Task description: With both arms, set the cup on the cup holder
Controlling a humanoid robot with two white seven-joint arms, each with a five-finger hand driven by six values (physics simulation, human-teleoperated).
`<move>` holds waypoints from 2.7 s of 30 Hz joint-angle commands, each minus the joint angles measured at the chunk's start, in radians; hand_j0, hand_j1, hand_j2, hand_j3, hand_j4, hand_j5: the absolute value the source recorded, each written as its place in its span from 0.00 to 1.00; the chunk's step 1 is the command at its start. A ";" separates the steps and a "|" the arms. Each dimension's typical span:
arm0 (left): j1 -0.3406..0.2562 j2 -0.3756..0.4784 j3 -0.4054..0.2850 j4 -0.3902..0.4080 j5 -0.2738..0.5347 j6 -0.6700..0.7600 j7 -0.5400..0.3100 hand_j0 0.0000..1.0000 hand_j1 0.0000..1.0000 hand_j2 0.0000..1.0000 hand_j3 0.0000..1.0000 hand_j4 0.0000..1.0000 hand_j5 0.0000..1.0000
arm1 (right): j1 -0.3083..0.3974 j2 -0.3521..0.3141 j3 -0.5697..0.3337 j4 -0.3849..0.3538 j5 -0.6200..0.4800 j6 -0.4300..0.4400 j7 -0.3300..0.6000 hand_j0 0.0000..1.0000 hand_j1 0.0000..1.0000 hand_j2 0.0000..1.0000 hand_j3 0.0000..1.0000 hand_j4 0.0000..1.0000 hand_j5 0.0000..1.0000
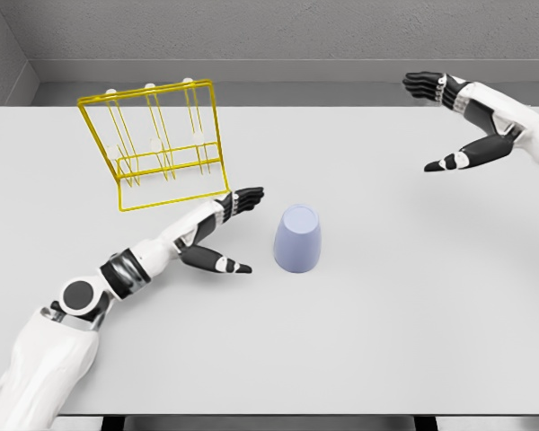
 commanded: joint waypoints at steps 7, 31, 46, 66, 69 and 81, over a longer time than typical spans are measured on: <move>-0.029 -0.052 -0.031 0.007 -0.001 0.004 0.000 1.00 1.00 1.00 1.00 1.00 1.00 | -0.015 -0.006 0.002 0.017 0.464 -0.048 0.000 1.00 1.00 1.00 1.00 1.00 1.00; -0.064 -0.057 -0.056 0.042 -0.007 0.033 0.000 1.00 1.00 1.00 1.00 1.00 1.00 | -0.043 0.012 -0.009 0.084 0.469 -0.048 0.000 1.00 1.00 1.00 1.00 1.00 1.00; -0.067 -0.078 -0.097 0.050 -0.007 0.032 0.000 1.00 1.00 1.00 1.00 1.00 1.00 | -0.038 0.020 -0.009 0.084 0.469 -0.048 0.000 1.00 1.00 1.00 1.00 1.00 1.00; -0.075 -0.121 -0.097 0.051 -0.044 0.033 0.000 0.95 0.95 0.95 0.95 0.95 0.95 | -0.043 0.018 -0.009 0.083 0.469 -0.048 0.000 1.00 1.00 1.00 1.00 1.00 1.00; -0.075 -0.119 -0.096 0.053 -0.043 0.047 0.000 0.53 0.53 0.53 0.53 0.53 0.53 | -0.043 0.018 -0.009 0.083 0.469 -0.048 0.000 1.00 1.00 1.00 1.00 1.00 1.00; -0.075 -0.113 -0.094 0.051 -0.041 0.047 0.000 0.33 0.33 0.33 0.33 0.33 0.33 | -0.045 0.018 -0.011 0.083 0.470 -0.048 0.000 1.00 1.00 1.00 1.00 1.00 1.00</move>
